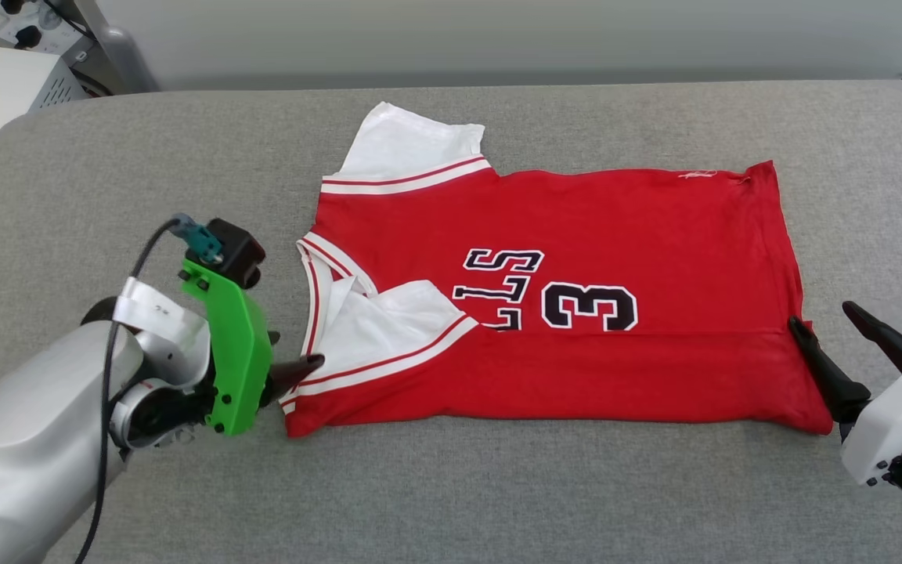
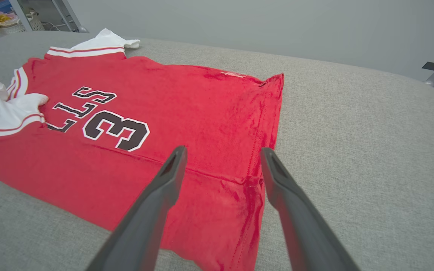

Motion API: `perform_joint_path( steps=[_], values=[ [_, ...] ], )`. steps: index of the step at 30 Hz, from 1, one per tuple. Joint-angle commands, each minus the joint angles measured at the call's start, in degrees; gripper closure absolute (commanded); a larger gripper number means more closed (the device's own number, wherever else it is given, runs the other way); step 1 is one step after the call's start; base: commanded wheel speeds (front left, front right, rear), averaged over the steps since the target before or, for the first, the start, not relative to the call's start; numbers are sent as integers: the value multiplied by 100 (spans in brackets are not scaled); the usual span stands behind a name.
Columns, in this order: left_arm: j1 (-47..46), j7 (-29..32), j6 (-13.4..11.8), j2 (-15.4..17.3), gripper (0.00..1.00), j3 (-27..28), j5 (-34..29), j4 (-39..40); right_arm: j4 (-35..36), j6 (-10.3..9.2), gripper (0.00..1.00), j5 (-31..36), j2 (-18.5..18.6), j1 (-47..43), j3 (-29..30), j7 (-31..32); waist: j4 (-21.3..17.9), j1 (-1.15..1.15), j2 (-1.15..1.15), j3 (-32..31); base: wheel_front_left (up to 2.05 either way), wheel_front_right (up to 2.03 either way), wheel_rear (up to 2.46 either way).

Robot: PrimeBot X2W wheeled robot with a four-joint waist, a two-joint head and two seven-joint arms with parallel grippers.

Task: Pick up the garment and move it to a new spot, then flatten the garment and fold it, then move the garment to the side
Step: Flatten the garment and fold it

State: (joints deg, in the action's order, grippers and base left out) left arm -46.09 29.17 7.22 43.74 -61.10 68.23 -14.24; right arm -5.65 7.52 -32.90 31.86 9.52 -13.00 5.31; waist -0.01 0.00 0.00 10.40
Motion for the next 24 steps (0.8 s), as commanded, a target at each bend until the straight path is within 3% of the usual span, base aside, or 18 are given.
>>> perform_joint_path(
  steps=[1,5,20,21,23,24],
  values=[
    [-101,139,-21,-92,0,-85,82,-82,29,-3,0,51,-46,-21,18,24,-17,0,0,29,0,0,0],
    [-95,393,-15,-217,0,-349,-69,-377,9,-3,0,46,-99,81,-26,45,-108,0,0,132,0,0,0],
    [283,285,21,-724,0,-900,-321,-1689,-270,-3,0,28,-199,431,-248,-80,-360,0,0,425,0,0,0],
    [305,237,22,-741,61,-920,-325,-1702,-286,-3,0,27,-186,439,-248,-90,-361,0,0,417,0,0,0],
    [322,89,24,-750,100,-950,-358,-1677,-283,-3,0,46,-141,461,-249,-99,-356,0,0,395,0,0,0],
    [323,-3,24,-738,100,-961,-371,-1652,-270,-3,0,50,-113,479,-244,-96,-348,0,0,372,0,0,0]
  ],
)
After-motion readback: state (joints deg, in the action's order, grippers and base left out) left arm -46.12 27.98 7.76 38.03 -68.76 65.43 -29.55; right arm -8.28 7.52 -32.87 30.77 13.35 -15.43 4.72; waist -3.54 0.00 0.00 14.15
